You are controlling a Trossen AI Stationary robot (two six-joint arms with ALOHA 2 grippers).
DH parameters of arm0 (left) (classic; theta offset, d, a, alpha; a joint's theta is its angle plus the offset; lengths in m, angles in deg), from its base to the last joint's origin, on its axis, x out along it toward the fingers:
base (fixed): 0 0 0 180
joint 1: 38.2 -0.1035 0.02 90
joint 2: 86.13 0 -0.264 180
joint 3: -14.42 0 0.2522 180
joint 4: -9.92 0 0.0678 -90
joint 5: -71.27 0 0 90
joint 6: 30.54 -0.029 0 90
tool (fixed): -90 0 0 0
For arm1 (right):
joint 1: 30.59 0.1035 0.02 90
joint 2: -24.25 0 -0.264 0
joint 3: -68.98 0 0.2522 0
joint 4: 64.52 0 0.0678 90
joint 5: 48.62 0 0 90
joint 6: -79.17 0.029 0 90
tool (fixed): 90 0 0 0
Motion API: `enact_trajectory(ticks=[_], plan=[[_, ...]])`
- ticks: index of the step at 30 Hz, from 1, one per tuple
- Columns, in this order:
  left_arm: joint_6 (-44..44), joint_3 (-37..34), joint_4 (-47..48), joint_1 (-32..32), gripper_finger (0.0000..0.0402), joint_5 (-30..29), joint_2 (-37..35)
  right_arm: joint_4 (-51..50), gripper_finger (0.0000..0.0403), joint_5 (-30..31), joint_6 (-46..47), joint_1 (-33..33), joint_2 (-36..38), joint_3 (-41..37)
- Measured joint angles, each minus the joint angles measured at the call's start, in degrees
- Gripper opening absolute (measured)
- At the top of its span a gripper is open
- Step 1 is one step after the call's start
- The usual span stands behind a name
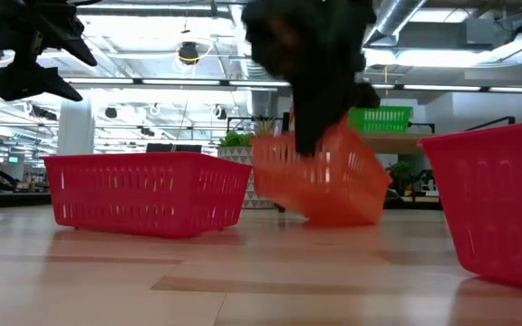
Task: Stack baskets on shelf by color
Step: Stack the orange bin on the orange bin on the shelf
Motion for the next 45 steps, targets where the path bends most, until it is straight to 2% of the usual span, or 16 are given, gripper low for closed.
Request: enact_trajectory(ticks=[5,10,15,23,25,31,35,40,45], plan=[[0.04,0.00,0.00,0.00,0.0274,0.01,0.00,-1.53,0.0005,-6.70,-4.52,1.02,7.12,0.02],[1.08,0.00,-0.02,-0.01,0.0274,0.00,0.00,-1.38,0.0003,-13.62,-10.64,0.84,17.99,0.02],[1.62,0.00,-0.04,-0.01,0.0274,-0.05,0.00,0.13,0.0003,-14.18,-16.95,-2.63,28.68,0.02],[2.35,0.00,-0.04,-0.02,0.0274,-0.54,0.00,-0.82,0.0002,-11.07,-45.81,-15.11,39.27,0.40],[2.76,0.00,-0.04,0.00,0.0274,-1.60,0.02,-1.41,0.0002,-9.85,-53.18,-19.22,40.31,1.06],[4.51,0.00,0.00,-0.02,0.0274,-5.10,0.04,-5.36,0.0002,-0.51,-73.69,-30.58,39.56,4.68],[5.86,0.00,0.29,-0.02,0.0274,-5.50,0.04,-8.08,0.0002,1.52,-83.69,-36.20,37.37,5.27],[8.00,0.00,1.25,-0.02,0.0274,-6.60,0.04,-13.86,0.0002,5.56,-88.14,-39.55,32.96,5.27],[9.11,0.00,1.20,-0.02,0.0274,-8.13,0.04,-15.41,0.0002,5.76,-88.09,-40.15,28.81,5.26]])
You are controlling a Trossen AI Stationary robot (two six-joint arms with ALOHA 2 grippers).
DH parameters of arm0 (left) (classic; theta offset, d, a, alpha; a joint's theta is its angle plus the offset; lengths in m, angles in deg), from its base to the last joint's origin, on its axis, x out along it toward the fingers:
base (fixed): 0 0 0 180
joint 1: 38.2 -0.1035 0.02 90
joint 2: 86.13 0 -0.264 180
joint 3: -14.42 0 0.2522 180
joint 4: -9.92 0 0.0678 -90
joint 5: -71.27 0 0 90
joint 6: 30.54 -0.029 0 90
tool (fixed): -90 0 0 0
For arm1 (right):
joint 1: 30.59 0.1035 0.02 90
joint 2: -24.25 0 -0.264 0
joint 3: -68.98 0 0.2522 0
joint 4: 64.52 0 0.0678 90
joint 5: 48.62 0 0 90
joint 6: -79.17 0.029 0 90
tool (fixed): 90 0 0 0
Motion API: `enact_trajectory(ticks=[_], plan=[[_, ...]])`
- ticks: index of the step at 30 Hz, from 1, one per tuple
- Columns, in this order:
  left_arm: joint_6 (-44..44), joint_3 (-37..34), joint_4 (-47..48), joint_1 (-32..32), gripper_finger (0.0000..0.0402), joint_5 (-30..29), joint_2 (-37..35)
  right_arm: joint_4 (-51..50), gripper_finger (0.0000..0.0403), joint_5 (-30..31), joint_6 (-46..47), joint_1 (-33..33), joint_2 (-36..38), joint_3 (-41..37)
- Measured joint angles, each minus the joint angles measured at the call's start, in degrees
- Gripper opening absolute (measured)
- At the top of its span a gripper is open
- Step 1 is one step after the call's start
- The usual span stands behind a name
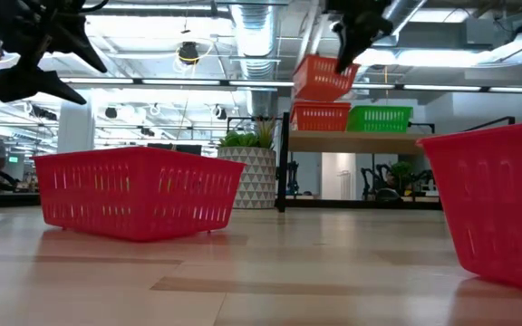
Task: Stack baskets on shelf by color
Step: Stack the orange bin on the orange bin on the shelf
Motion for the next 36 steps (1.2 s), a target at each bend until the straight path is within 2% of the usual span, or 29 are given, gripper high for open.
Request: enact_trajectory(ticks=[11,36], plan=[[0.20,0.00,-0.02,0.00,0.0274,-0.98,0.00,0.68,0.0003,2.68,3.39,-0.07,-5.77,-0.02],[-0.43,0.00,-0.02,0.00,0.0274,-1.22,0.00,1.53,0.0015,2.66,4.61,0.72,-5.93,-0.02]])
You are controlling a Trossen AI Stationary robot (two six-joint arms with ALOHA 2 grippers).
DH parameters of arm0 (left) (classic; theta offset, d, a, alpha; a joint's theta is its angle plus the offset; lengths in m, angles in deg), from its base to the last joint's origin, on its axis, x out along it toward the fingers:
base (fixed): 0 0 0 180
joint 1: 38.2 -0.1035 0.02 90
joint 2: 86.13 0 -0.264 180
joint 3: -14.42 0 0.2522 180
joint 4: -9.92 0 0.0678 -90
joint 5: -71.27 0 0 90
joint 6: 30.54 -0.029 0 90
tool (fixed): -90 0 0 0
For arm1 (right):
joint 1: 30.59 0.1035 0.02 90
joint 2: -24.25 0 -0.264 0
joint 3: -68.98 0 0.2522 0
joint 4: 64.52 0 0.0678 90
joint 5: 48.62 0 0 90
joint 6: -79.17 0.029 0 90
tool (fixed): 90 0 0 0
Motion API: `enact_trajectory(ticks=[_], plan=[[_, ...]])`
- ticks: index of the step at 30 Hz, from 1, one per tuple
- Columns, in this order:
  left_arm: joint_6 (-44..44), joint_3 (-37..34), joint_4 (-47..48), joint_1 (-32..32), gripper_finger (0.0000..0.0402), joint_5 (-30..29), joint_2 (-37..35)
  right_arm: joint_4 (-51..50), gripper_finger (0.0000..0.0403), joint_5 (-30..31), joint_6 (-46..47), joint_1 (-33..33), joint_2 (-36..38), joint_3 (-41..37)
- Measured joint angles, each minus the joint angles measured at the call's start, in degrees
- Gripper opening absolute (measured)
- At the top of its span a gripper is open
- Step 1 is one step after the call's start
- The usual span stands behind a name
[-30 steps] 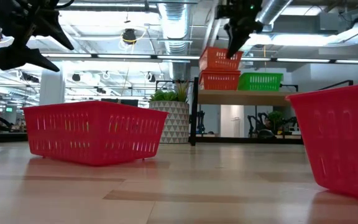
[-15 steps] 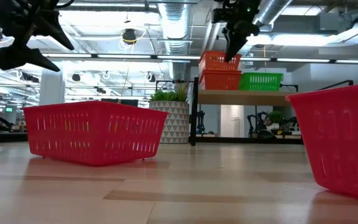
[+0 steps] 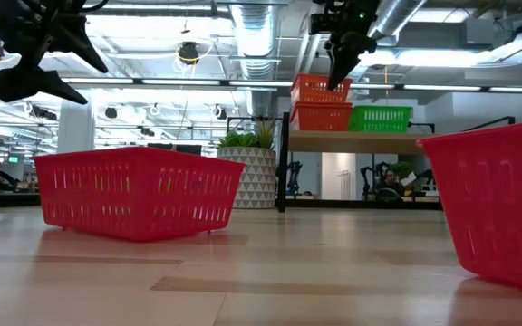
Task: Stack baskets on shelf by color
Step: Stack the orange bin on the orange bin on the shelf
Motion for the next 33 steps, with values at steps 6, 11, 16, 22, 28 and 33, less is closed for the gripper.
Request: enact_trajectory(ticks=[6,11,16,22,28,33], plan=[[-0.02,0.00,0.00,0.00,0.0274,0.02,0.00,0.00,0.0031,0.00,0.02,0.02,0.00,0.00],[-0.02,0.00,0.00,0.00,0.0274,0.04,0.00,0.00,0.0042,-0.03,0.01,0.02,0.00,0.00],[-0.02,0.00,0.00,0.00,0.0274,0.04,0.00,0.01,0.0050,-0.11,0.04,-0.01,0.00,0.00],[-0.02,0.00,0.00,0.00,0.0274,0.07,0.00,0.08,0.0062,-0.20,1.61,-0.92,0.00,0.00],[-0.02,0.01,0.00,0.00,0.0274,0.11,0.00,0.02,0.0081,-0.65,3.04,-2.18,0.00,0.00],[-0.02,0.00,0.00,0.02,0.0274,0.17,0.00,0.30,0.0100,-2.97,3.17,-2.59,0.00,0.00]])
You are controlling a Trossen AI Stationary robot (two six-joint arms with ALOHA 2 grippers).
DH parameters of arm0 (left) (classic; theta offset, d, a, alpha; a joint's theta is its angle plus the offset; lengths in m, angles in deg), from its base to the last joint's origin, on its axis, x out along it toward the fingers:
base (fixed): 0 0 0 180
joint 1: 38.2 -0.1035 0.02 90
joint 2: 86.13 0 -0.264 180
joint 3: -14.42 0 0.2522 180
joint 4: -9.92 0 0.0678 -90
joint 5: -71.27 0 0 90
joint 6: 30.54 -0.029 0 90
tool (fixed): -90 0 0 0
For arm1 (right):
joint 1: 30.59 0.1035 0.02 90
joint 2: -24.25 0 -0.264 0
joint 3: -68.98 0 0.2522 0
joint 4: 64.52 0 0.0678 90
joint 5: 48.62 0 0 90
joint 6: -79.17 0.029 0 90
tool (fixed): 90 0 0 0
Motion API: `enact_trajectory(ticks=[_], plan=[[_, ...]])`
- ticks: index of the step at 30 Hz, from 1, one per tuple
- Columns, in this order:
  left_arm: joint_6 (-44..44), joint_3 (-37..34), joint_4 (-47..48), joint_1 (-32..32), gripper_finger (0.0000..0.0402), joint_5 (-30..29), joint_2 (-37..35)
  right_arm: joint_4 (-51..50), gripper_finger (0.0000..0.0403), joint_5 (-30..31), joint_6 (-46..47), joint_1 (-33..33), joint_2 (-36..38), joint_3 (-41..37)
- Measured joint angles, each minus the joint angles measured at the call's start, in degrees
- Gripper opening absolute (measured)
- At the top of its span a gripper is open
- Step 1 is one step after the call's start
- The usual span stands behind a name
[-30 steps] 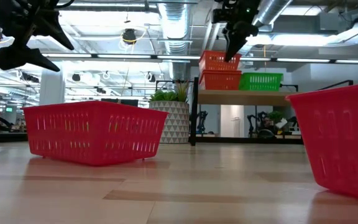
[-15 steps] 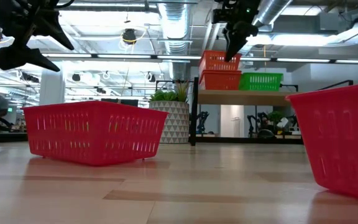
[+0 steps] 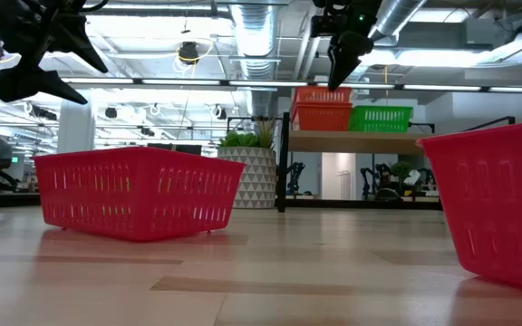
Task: Stack baskets on shelf by color
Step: Stack the orange bin on the orange bin on the shelf, then stack the bottom green bin on the green bin on the shelf
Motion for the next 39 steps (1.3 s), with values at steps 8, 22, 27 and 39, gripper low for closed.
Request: enact_trajectory(ticks=[8,22,27,39], plan=[[0.00,0.00,0.26,-0.01,0.0274,-0.02,0.00,0.18,0.0151,-0.02,0.00,0.24,0.00,0.00],[0.00,0.00,0.90,0.00,0.0274,1.79,0.01,-13.70,0.0226,-1.88,19.88,4.59,0.11,16.72],[0.04,0.00,0.91,-0.01,0.0274,3.05,0.01,-26.76,0.0228,-7.24,34.79,8.58,0.57,20.46],[0.17,0.00,0.87,0.00,0.0274,5.57,0.02,-24.55,0.0224,-5.39,74.79,35.17,10.18,6.80]])
